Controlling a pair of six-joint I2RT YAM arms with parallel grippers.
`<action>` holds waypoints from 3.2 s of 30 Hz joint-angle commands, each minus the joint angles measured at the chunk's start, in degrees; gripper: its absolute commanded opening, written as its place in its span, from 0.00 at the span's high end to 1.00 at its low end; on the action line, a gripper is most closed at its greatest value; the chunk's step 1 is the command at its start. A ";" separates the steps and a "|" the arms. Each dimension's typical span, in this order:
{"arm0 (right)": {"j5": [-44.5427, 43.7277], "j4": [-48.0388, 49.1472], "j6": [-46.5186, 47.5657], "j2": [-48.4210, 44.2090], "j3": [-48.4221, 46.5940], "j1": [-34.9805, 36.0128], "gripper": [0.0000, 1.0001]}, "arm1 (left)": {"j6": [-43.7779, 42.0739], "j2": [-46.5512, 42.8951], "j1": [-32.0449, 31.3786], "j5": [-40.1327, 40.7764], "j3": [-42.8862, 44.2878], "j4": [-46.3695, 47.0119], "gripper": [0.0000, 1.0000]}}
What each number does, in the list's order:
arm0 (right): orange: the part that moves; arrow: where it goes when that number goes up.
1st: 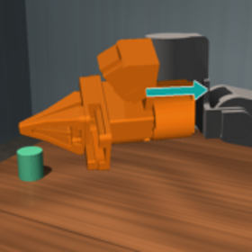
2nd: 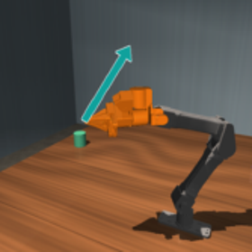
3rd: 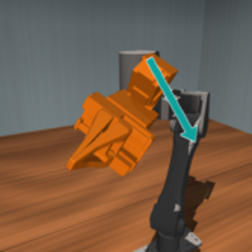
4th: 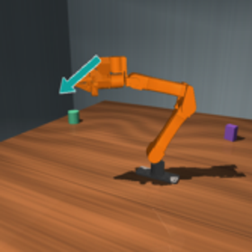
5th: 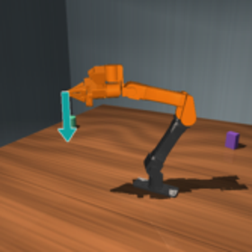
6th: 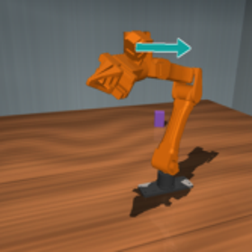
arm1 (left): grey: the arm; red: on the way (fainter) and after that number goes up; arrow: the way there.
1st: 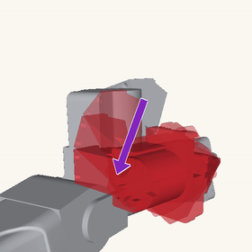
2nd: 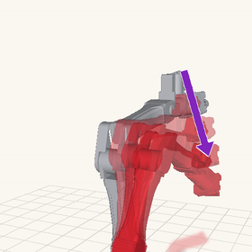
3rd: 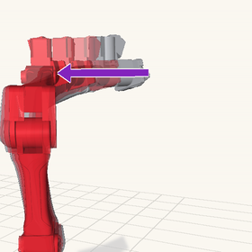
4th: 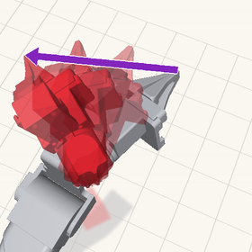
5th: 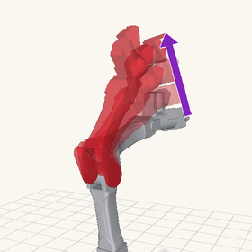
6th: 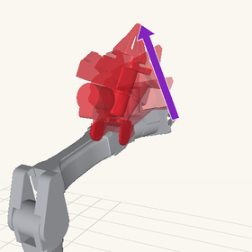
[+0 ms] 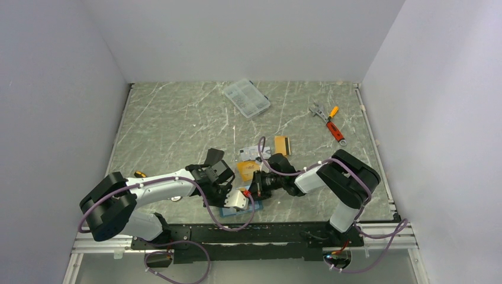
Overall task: Put the credit cards into the card holder
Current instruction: Insert the credit card into the card holder.
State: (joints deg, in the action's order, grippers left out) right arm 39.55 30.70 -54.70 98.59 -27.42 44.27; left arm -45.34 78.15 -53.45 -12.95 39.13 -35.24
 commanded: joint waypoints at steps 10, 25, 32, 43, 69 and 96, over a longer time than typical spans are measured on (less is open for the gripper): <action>-0.85 -5.94 3.53 0.51 1.86 0.42 1.00 | -0.52 1.09 -0.60 -0.88 0.06 0.47 1.00; 1.03 -8.36 5.18 3.77 -4.54 2.59 1.00 | -0.75 0.78 -0.65 -0.41 0.23 0.29 1.00; -2.64 -12.98 5.63 3.50 -7.15 3.22 1.00 | -1.05 0.18 -0.61 -0.30 0.41 -0.06 1.00; -15.11 -35.18 11.36 -7.28 -10.23 2.65 0.57 | -1.81 -0.93 -0.61 0.92 -1.66 1.11 1.00; -17.85 -36.95 11.40 -9.00 -13.73 6.82 0.69 | -2.42 1.16 -0.62 0.27 1.29 2.40 1.00; -16.38 -39.24 11.31 0.82 -24.01 9.61 1.00 | -2.78 2.50 -0.60 0.36 1.31 4.41 1.00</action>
State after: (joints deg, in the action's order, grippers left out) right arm 23.68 -7.77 -43.94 99.18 -48.80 52.60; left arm -46.87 79.37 -53.82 -12.16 40.10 -34.44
